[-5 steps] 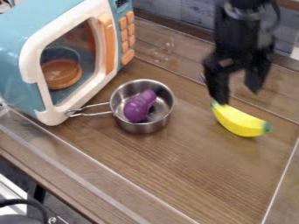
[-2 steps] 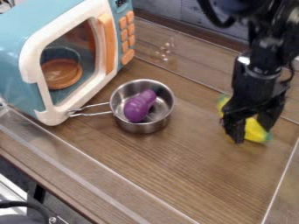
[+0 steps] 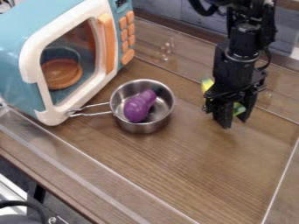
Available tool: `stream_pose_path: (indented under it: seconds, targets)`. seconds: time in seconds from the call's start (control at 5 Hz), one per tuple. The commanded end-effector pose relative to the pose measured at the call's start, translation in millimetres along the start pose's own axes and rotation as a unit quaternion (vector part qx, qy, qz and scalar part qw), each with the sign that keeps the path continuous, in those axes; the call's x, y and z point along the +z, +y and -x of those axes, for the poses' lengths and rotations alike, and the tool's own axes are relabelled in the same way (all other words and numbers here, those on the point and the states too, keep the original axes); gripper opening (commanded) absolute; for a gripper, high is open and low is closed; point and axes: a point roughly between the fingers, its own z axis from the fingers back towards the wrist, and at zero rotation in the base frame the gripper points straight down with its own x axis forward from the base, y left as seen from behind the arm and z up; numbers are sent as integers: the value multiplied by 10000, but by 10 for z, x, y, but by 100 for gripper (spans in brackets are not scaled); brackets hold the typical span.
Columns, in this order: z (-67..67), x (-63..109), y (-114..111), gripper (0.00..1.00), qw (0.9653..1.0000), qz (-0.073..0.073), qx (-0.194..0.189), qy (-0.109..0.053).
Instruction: Put the banana in the silver pot
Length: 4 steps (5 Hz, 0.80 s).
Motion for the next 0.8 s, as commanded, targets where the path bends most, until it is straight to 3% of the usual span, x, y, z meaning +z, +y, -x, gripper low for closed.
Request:
stream_pose_path:
  seconds: [0.0,0.2,0.4,0.6]
  targets:
    - [-129,430,5,0,9994,329,28,82]
    - [-355,754,252,0,9987,294,134,398]
    - [-485,1088,532,0,9975,343,173,595]
    - [-563,1169,768,0,9972,431,124,606]
